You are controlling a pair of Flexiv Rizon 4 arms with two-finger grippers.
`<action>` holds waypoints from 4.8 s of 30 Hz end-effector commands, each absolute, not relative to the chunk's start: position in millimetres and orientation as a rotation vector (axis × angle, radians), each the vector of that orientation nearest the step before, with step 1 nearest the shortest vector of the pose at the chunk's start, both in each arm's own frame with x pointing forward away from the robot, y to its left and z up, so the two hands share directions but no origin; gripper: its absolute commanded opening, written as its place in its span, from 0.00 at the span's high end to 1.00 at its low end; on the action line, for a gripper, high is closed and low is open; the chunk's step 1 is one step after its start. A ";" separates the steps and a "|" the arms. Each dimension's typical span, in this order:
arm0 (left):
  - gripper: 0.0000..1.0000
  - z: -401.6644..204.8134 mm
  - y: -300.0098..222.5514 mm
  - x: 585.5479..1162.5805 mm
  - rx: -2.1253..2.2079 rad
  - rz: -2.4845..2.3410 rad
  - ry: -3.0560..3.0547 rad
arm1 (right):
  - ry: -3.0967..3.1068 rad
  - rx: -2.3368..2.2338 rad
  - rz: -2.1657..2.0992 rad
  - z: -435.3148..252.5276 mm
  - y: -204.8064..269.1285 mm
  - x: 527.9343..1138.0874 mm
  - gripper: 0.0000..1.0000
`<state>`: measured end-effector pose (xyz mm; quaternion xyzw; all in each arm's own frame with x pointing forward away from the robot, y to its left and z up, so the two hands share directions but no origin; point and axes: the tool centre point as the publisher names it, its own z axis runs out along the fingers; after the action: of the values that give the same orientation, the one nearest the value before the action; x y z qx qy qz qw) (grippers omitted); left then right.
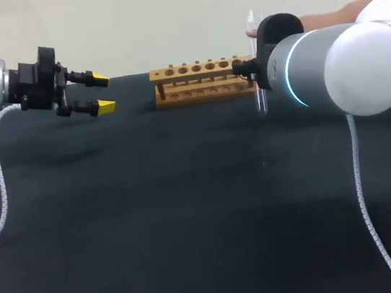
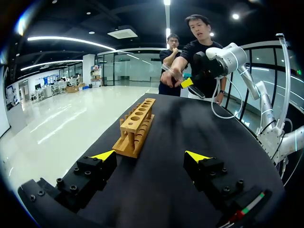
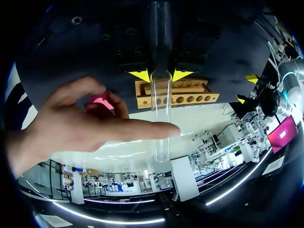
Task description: Grasp the test tube, adjust it, and insert it.
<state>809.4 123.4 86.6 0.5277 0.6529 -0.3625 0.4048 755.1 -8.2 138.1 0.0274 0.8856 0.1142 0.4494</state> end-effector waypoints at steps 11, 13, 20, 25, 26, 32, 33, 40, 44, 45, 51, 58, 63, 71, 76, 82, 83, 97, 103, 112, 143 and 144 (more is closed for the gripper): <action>0.00 85.8 123.8 809.0 1.332 -0.914 1.645 | 2.187 0.068 0.284 138.5 -8.8 754.1 1.00; 0.00 85.8 123.8 809.0 1.332 -0.914 1.645 | 2.187 0.068 0.284 138.5 -8.8 754.1 1.00; 0.00 85.8 123.8 809.0 1.332 -0.914 1.645 | 2.187 0.068 0.284 138.5 -8.8 754.1 1.00; 0.00 85.8 123.8 809.0 1.332 -0.914 1.645 | 2.187 0.068 0.284 138.5 -8.8 754.1 1.00; 0.00 85.8 123.8 809.0 1.332 -0.914 1.645 | 2.192 0.068 0.289 135.5 -7.7 755.3 1.00; 0.00 85.8 123.8 809.0 1.332 -0.914 1.645 | 2.203 0.044 0.247 123.8 1.3 766.0 1.00; 0.00 85.8 123.8 809.0 1.332 -0.914 1.645 | 2.203 0.042 0.242 122.3 2.5 767.8 1.00; 0.00 85.8 123.8 809.0 1.332 -0.914 1.645 | 2.225 0.008 0.161 110.9 10.7 776.5 1.00; 0.00 85.8 123.8 809.0 1.332 -0.914 1.645 | 2.246 -0.008 0.137 101.8 15.8 781.5 1.00; 0.00 85.8 123.8 809.0 1.332 -0.914 1.645 | 2.254 -0.011 0.125 99.9 17.0 782.9 1.00; 0.00 85.8 123.8 809.0 1.332 -0.914 1.645 | 2.274 -0.012 0.119 91.0 22.4 790.5 1.00; 0.00 85.8 123.8 809.0 1.332 -0.914 1.645 | 2.306 -0.038 0.067 80.6 28.1 798.5 1.00; 0.00 85.8 123.8 809.0 1.332 -0.914 1.645 | 2.324 -0.048 0.054 72.1 31.8 804.8 1.00; 0.00 85.8 123.8 809.0 1.332 -0.914 1.645 | 2.351 -0.051 0.036 60.0 32.4 813.2 1.00; 0.00 85.8 123.8 809.0 1.332 -0.914 1.645 | 2.362 -0.043 0.029 55.2 31.4 817.2 1.00; 0.00 85.8 123.8 809.0 1.332 -0.914 1.645 | 2.377 -0.036 0.027 50.6 30.5 820.3 1.00; 0.00 85.8 123.8 809.0 1.332 -0.914 1.645 | 2.381 -0.037 0.027 50.0 30.4 820.6 1.00; 0.00 85.8 123.8 809.0 1.332 -0.914 1.645 | 2.438 -0.034 0.059 39.1 32.6 824.3 1.00; 0.00 85.8 123.8 809.0 1.332 -0.914 1.645 | 2.459 -0.033 0.066 35.4 32.2 825.4 1.00; 0.00 85.8 123.8 809.0 1.332 -0.914 1.645 | 2.487 -0.019 0.082 29.7 31.7 825.7 1.00; 0.00 85.8 123.8 809.0 1.332 -0.914 1.645 | 2.394 0.117 0.163 60.7 34.5 801.7 1.00; 0.00 85.8 123.8 809.0 1.332 -0.914 1.645 | 2.386 0.121 0.167 65.1 35.1 799.9 1.00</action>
<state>809.4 123.4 86.6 0.5277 0.6529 -0.3625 0.4048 817.0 40.7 53.9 0.0431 0.9371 0.0644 0.3404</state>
